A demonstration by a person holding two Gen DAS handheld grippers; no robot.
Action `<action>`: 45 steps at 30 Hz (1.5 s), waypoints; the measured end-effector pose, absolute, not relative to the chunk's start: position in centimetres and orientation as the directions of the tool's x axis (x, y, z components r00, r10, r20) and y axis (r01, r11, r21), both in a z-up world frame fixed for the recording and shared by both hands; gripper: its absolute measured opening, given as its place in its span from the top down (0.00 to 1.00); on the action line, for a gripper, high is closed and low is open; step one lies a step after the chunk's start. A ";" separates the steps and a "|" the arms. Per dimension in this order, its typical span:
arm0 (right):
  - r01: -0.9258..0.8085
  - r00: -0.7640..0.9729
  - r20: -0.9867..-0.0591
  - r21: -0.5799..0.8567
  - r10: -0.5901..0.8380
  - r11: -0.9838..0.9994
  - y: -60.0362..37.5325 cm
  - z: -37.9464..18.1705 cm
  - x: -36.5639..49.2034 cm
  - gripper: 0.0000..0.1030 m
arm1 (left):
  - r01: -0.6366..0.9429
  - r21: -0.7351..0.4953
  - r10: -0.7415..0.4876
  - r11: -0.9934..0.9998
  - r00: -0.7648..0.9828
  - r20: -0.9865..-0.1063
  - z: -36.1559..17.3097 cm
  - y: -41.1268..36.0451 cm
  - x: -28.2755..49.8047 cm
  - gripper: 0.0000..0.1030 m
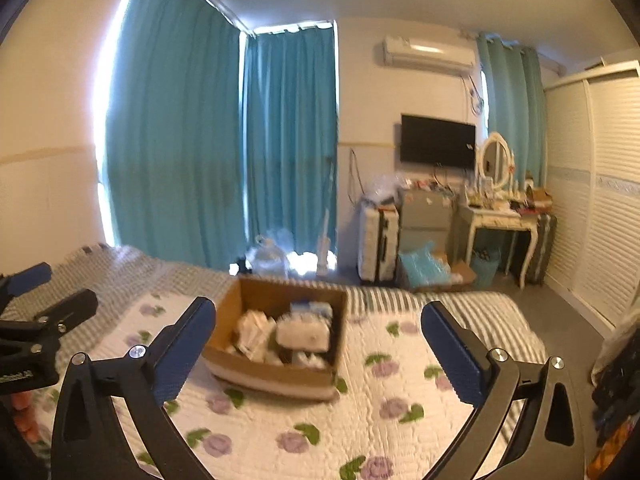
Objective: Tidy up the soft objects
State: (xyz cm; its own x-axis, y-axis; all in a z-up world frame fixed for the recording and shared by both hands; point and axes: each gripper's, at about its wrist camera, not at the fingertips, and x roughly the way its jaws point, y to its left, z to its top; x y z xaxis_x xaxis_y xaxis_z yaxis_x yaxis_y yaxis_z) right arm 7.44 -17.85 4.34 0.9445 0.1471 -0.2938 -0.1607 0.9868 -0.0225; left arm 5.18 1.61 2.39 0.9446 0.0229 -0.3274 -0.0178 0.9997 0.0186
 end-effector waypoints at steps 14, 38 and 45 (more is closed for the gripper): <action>-0.150 0.917 -0.365 0.061 0.162 0.987 -20.1 -2.4 11.0 0.00 | -0.023 0.042 0.037 0.999 0.920 -0.391 -2.3 0.9 7.0 0.00; -0.178 0.904 -0.387 0.046 0.182 0.983 -19.0 -2.3 10.5 0.00 | -0.021 0.028 0.031 0.999 0.909 -0.415 -2.3 0.8 7.2 0.00; -0.183 0.900 -0.395 0.045 0.185 0.982 -18.7 -2.5 10.7 0.00 | -0.017 0.017 0.023 1.000 0.905 -0.425 -2.4 0.9 7.4 0.00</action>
State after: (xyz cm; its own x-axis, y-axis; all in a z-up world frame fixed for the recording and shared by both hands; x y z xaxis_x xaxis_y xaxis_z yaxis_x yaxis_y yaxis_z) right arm 10.72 -18.73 -2.49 0.8997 0.1855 -0.3952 -0.1828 0.9821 0.0448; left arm 7.42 0.91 -2.41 0.9049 0.0229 -0.4250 -0.0173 0.9997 0.0171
